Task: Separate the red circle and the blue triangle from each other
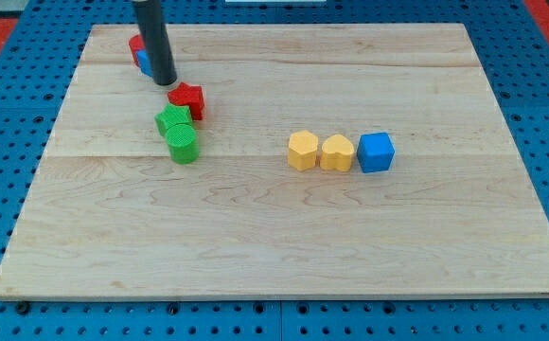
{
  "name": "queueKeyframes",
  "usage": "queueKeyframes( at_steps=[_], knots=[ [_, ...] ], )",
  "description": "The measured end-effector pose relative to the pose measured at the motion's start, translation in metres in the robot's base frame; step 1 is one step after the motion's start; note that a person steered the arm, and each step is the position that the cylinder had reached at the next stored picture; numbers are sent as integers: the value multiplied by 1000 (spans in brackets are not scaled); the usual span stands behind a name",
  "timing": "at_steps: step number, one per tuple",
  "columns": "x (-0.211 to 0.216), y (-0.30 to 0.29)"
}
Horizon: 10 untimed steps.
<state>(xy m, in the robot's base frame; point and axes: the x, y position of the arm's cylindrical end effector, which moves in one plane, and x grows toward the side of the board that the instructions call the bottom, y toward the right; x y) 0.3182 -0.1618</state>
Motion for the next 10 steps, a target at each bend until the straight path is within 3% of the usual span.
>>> queueKeyframes(
  at_steps=[1, 2, 3, 5, 6, 10],
  knots=[
    [10, -46],
    [-29, -41],
    [-35, 67],
    [-61, 115],
    [-62, 200],
    [-108, 63]
  ],
)
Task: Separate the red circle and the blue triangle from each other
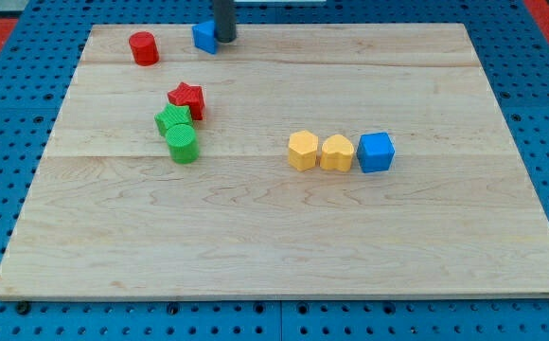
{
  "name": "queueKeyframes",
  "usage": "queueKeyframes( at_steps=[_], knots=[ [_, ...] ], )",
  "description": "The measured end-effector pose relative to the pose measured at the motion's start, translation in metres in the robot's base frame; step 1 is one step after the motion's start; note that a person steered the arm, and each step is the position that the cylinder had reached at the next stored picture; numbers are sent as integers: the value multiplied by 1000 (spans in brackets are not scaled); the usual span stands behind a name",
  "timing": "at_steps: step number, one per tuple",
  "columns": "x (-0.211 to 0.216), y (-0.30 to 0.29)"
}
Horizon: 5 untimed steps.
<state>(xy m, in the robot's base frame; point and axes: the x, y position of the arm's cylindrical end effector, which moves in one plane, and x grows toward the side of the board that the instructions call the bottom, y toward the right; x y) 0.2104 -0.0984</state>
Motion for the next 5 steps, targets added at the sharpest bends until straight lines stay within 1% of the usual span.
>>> queueKeyframes(
  at_steps=[1, 2, 3, 4, 5],
  knots=[
    [-17, -62],
    [-18, -108],
    [14, -110],
    [53, -61],
    [53, -37]
  ],
)
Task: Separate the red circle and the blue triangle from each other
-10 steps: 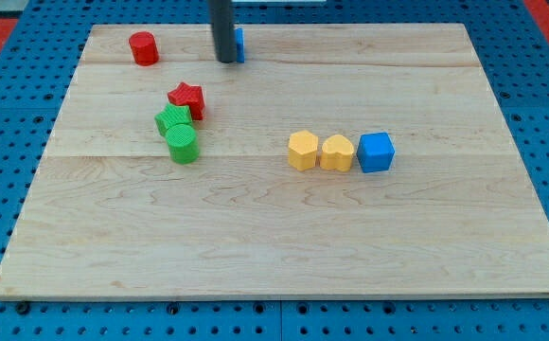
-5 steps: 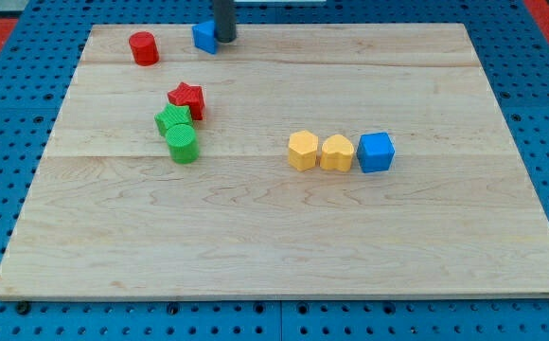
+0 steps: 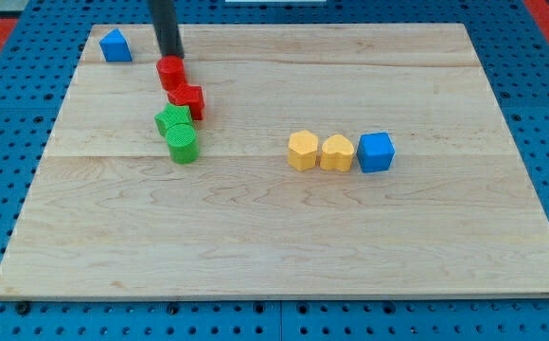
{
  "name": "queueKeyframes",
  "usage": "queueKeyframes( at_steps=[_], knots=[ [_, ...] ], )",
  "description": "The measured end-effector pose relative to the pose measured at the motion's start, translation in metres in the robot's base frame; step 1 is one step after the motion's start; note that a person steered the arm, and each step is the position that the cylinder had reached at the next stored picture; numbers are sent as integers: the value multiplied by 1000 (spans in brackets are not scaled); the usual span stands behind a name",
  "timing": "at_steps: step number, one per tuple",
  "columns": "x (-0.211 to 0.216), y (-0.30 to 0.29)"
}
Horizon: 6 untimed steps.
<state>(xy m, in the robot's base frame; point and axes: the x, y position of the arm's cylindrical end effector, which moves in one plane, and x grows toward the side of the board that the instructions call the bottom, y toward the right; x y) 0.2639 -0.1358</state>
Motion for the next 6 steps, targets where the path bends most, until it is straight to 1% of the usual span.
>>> queueKeyframes(
  at_steps=[4, 5, 6],
  knots=[
    [4, 1],
    [13, 47],
    [28, 170]
  ],
)
